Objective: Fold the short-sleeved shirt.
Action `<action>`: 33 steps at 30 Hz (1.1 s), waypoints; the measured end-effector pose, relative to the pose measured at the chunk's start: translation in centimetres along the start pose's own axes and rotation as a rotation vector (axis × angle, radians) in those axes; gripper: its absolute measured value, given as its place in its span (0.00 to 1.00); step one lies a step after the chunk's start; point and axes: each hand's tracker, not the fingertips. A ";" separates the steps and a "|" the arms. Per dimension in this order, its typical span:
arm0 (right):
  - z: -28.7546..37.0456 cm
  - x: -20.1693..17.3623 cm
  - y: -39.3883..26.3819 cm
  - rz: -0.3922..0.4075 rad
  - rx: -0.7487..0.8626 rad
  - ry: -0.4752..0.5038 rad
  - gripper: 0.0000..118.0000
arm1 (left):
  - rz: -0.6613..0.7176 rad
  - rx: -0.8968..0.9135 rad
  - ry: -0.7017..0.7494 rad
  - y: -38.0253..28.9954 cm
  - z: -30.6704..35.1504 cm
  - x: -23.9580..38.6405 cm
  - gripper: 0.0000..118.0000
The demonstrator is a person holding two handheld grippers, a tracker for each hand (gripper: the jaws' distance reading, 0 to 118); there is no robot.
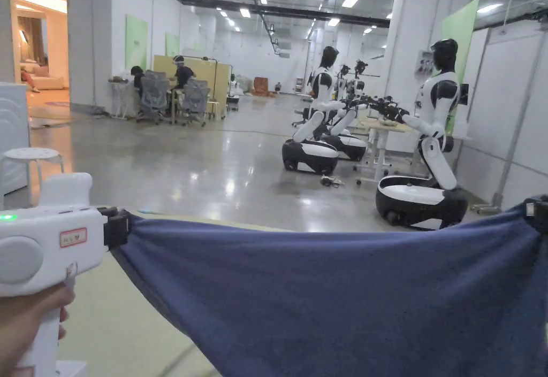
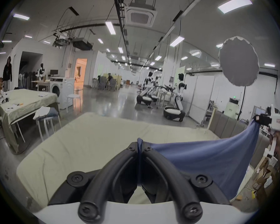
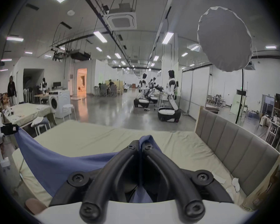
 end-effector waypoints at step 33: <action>-27.1 -2.8 20.2 0.001 0.225 -0.107 0.03 | -0.242 0.205 0.213 23.9 -25.0 2.8 0.01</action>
